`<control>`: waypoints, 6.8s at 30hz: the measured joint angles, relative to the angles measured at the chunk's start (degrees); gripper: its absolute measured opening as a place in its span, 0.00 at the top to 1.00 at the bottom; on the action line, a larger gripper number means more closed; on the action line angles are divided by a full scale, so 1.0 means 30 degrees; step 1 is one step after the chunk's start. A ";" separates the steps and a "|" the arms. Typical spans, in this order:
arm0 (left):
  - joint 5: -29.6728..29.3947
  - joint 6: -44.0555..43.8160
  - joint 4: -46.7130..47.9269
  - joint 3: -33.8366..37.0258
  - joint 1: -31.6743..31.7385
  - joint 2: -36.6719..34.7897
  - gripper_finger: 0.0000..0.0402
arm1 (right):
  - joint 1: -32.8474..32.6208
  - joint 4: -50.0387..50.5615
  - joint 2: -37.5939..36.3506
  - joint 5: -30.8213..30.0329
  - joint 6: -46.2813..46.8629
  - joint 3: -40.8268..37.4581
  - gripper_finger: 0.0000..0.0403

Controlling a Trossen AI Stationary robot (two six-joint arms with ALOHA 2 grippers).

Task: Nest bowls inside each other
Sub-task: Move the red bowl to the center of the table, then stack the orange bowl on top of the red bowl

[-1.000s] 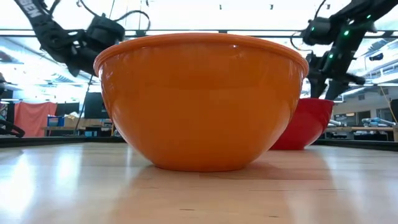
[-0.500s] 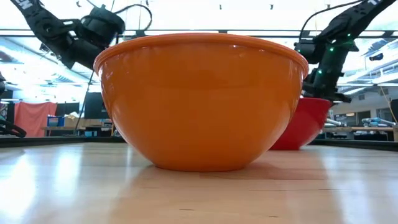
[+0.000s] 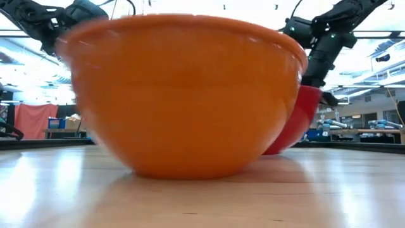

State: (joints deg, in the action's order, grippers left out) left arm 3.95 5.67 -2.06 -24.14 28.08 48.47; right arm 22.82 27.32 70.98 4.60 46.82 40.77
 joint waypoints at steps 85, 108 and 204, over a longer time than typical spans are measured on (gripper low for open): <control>0.0228 -1.1987 -0.3532 0.0481 -1.2242 0.2233 0.60 | -0.9071 0.8477 0.4218 -0.8532 -0.5481 1.0127 0.52; 0.0221 -1.2466 0.0921 -0.3919 -1.2774 0.9535 0.56 | -0.9812 0.9726 0.4727 -1.0199 -0.5357 1.0112 0.52; -0.0248 -0.8654 1.7960 -0.9289 -0.6103 0.2902 0.58 | -0.4339 -1.9102 0.9164 -0.5389 -1.2806 0.5466 0.60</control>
State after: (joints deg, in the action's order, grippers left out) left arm 3.20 -20.29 51.82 -52.01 9.77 57.18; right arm 9.81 -29.99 98.48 -11.57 8.40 57.17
